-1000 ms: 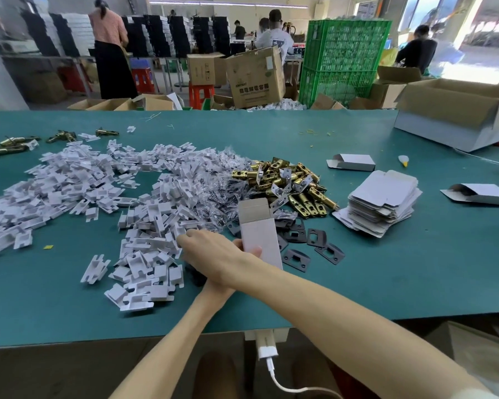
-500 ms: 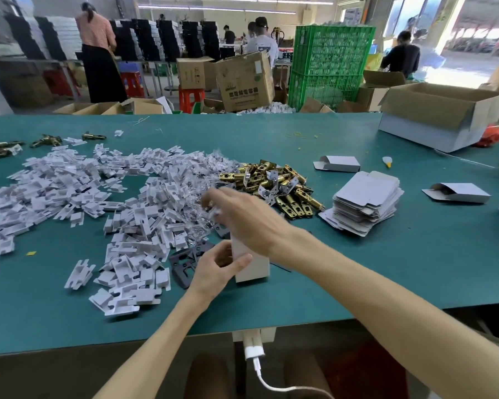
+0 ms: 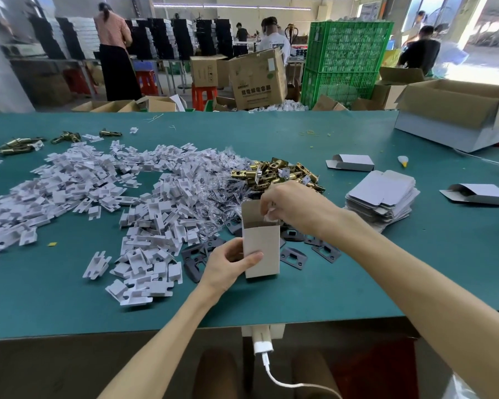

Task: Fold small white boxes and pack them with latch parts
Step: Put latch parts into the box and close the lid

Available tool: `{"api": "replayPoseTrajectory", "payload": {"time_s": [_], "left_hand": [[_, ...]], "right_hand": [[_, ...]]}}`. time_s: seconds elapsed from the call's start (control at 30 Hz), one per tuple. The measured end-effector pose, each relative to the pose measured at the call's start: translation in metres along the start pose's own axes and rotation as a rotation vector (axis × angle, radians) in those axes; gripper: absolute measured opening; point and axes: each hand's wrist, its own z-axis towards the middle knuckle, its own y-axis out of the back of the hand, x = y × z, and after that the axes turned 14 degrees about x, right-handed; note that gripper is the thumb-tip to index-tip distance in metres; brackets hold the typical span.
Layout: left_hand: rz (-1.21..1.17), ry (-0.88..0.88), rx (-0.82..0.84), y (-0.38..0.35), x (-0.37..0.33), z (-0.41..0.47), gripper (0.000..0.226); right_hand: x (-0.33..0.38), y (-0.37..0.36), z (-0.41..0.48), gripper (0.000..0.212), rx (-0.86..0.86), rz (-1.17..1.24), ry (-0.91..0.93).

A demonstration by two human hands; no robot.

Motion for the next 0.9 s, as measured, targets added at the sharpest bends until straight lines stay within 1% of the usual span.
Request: {"api": "replayPoseTrajectory", "payload": {"time_s": [0.07, 0.13, 0.33, 0.43, 0.57, 0.67, 0.8, 0.87, 0.9], "left_hand": [[-0.009, -0.006, 0.005, 0.0, 0.0, 0.0, 0.042], [-0.02, -0.007, 0.014, 0.001, 0.0, -0.001, 0.044], [-0.035, -0.007, 0.015, 0.001, 0.001, -0.001, 0.046], [-0.034, -0.011, 0.014, 0.001, 0.001, -0.001, 0.045], [-0.035, -0.013, 0.014, 0.002, 0.002, -0.001, 0.044], [-0.033, -0.016, 0.011, 0.001, 0.003, -0.002, 0.043], [-0.02, -0.018, 0.006, 0.001, 0.003, -0.001, 0.044], [-0.015, -0.021, 0.003, 0.001, 0.003, -0.001, 0.045], [-0.013, -0.021, 0.001, 0.001, 0.002, -0.001, 0.045]], "right_hand": [[0.001, -0.006, 0.004, 0.013, -0.015, -0.1, 0.028], [0.003, -0.012, 0.006, 0.015, -0.022, -0.147, 0.046], [0.004, -0.024, 0.009, 0.02, -0.033, -0.186, 0.063], [0.003, -0.029, 0.007, 0.023, -0.062, -0.215, 0.044], [0.003, -0.032, 0.004, 0.024, -0.047, -0.209, 0.026], [0.001, -0.031, 0.0, 0.024, -0.093, -0.174, 0.022], [-0.012, -0.033, -0.009, 0.018, -0.246, 0.008, -0.061], [-0.025, -0.041, -0.012, 0.013, -0.241, 0.072, -0.141], [-0.031, -0.048, -0.014, 0.012, -0.207, 0.105, -0.186]]}}
